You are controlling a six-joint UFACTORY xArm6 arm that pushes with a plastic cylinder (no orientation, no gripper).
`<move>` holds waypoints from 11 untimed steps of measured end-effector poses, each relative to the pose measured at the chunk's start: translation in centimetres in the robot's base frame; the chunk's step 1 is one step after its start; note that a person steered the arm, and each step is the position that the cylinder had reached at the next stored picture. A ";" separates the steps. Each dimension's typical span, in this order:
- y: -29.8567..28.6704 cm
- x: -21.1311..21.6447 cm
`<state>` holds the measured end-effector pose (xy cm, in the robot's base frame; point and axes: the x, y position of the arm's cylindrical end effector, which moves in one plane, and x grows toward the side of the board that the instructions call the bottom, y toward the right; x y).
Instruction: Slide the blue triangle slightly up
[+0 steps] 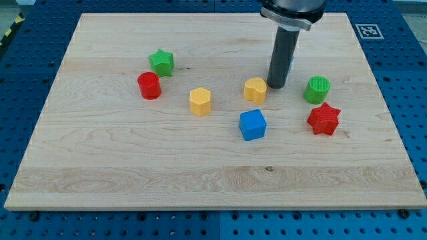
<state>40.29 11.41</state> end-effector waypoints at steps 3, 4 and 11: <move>2.6 0.0; 2.2 -0.5; -4.1 -3.6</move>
